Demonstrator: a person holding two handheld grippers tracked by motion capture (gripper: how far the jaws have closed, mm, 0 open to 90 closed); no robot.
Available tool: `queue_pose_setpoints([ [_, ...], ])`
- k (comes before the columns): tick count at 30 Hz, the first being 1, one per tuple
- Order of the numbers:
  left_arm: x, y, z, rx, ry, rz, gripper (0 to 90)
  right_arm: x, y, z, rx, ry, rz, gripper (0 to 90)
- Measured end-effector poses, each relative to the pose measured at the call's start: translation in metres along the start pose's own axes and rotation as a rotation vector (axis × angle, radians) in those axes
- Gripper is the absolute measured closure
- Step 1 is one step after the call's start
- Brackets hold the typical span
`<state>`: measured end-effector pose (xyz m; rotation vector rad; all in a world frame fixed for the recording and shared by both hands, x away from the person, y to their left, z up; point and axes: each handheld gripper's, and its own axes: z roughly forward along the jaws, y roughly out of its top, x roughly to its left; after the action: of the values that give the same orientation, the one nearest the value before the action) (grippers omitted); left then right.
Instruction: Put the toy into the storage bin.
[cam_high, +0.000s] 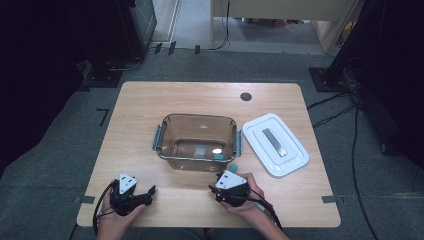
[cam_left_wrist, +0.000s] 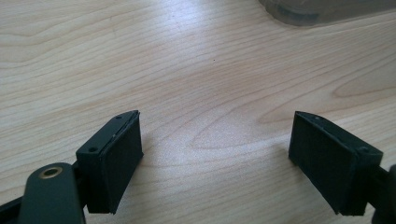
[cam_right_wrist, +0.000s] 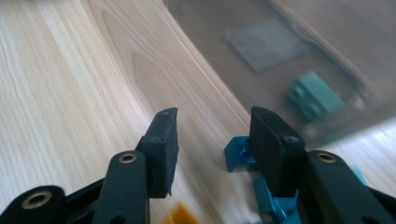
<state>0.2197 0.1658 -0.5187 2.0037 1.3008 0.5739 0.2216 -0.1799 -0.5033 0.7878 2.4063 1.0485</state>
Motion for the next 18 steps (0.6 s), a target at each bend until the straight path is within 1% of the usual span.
queue_pose_setpoints([
  [2,0.000,0.000,0.000,0.000,0.000,0.000,17.3,-0.004,-0.006,-0.007,0.001,-0.012,0.006,53.0],
  [3,0.000,0.000,0.000,0.000,0.000,0.000,17.3,-0.008,-0.012,-0.013,0.007,-0.019,0.014,52.9],
  [5,0.000,0.000,0.000,0.000,0.000,0.000,17.3,-0.010,-0.015,-0.015,0.013,-0.025,0.013,52.7],
  [6,0.000,0.000,0.000,0.000,0.000,0.000,17.3,-0.013,-0.020,-0.017,0.025,-0.040,0.013,52.6],
  [7,0.000,0.000,0.000,0.000,0.000,0.000,17.3,-0.015,-0.023,-0.018,0.031,-0.046,0.014,52.5],
  [10,0.000,0.000,0.000,0.000,0.000,0.000,17.2,-0.024,-0.033,-0.026,0.028,-0.061,0.044,52.1],
  [13,0.000,0.000,0.000,0.001,0.001,-0.001,17.1,-0.032,-0.036,-0.033,0.019,-0.078,0.068,52.1],
  [15,0.000,0.000,0.000,0.000,0.001,-0.002,17.1,-0.038,-0.038,-0.037,0.016,-0.093,0.090,51.6],
  [18,0.000,0.001,0.001,-0.001,0.001,-0.004,17.1,-0.042,-0.034,-0.039,-0.006,-0.093,0.130,49.8],
])
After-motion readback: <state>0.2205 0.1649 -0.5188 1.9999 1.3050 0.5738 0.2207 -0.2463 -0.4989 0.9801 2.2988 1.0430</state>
